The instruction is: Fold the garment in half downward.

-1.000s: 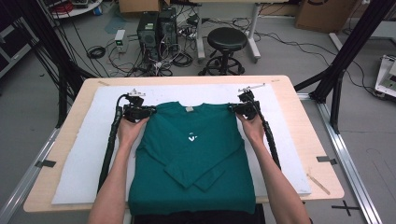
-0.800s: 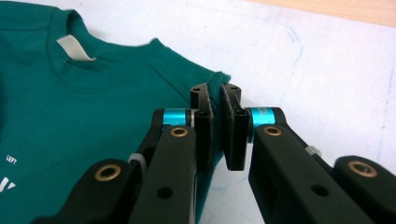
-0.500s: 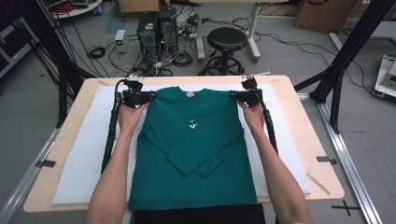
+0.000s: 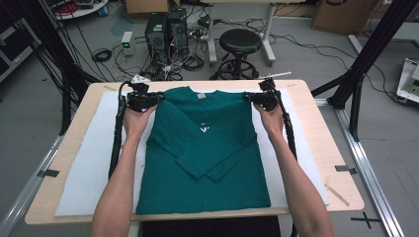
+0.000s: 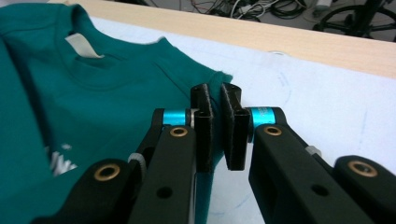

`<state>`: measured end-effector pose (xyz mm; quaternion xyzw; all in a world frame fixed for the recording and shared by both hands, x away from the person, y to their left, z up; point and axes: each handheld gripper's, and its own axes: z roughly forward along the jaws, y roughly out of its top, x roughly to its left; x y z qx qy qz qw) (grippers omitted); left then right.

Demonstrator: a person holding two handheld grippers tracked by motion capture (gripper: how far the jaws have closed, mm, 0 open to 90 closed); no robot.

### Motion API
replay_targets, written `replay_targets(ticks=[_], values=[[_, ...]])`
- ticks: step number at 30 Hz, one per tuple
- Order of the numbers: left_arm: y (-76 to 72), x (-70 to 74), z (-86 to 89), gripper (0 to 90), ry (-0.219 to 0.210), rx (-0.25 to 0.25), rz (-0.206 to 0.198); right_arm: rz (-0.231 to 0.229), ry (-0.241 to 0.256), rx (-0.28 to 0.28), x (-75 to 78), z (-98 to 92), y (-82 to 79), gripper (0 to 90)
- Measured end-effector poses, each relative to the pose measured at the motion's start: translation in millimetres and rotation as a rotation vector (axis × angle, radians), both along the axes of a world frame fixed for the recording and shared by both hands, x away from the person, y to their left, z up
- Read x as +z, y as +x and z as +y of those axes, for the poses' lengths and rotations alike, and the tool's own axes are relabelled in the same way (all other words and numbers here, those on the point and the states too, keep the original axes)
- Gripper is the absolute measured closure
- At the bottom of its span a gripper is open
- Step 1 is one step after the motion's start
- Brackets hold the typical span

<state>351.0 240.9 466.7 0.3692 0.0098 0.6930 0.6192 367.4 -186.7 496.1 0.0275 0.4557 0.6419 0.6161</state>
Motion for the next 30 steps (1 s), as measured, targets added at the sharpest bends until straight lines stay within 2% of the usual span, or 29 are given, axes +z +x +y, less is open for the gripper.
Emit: replay_targets(ticks=[3, 4, 6, 9, 11, 13, 16, 20, 22, 29, 30], values=[[1.2, -5.7, 1.3, 84.9, 0.012, 0.006, 0.008, 0.013, -0.027, -0.013, -3.9, 1.5, 1.0, 85.4], [1.6, -8.0, 1.5, 84.9, 0.016, 0.000, 0.006, -0.004, -0.029, -0.011, -6.3, 1.4, 2.0, 85.4], [2.8, -12.7, 1.9, 84.9, 0.020, -0.001, 0.003, -0.005, -0.027, -0.010, -11.7, 0.5, 5.5, 85.4], [6.2, -18.2, 1.7, 84.9, 0.032, 0.009, 0.013, 0.043, -0.045, -0.001, -15.0, -2.2, 11.5, 85.4], [8.6, -21.9, 1.5, 84.9, 0.036, 0.015, 0.017, 0.017, -0.043, 0.004, -20.3, -2.5, 13.5, 85.4], [10.8, -25.4, 1.5, 85.0, 0.042, 0.011, 0.018, 0.017, -0.050, -0.006, -24.1, -2.8, 16.6, 85.4], [15.2, -31.0, 0.5, 84.9, 0.057, 0.013, 0.029, 0.052, -0.061, -0.007, -27.5, -3.6, 20.8, 85.4], [23.6, -42.7, -0.2, 84.9, 0.074, 0.019, 0.032, 0.025, -0.073, -0.009, -39.2, -3.0, 22.3, 85.3], [28.6, -49.2, 1.1, 85.0, 0.077, 0.014, 0.037, 0.043, -0.081, -0.017, -44.1, -3.2, 23.1, 85.3], [40.2, -74.4, 6.0, 84.9, 0.092, -0.011, 0.048, 0.018, -0.084, -0.009, -67.5, -8.2, 29.9, 85.3], [40.9, -79.1, 5.9, 84.9, 0.098, -0.001, 0.048, 0.024, -0.084, -0.006, -71.6, -9.0, 31.3, 85.3]])
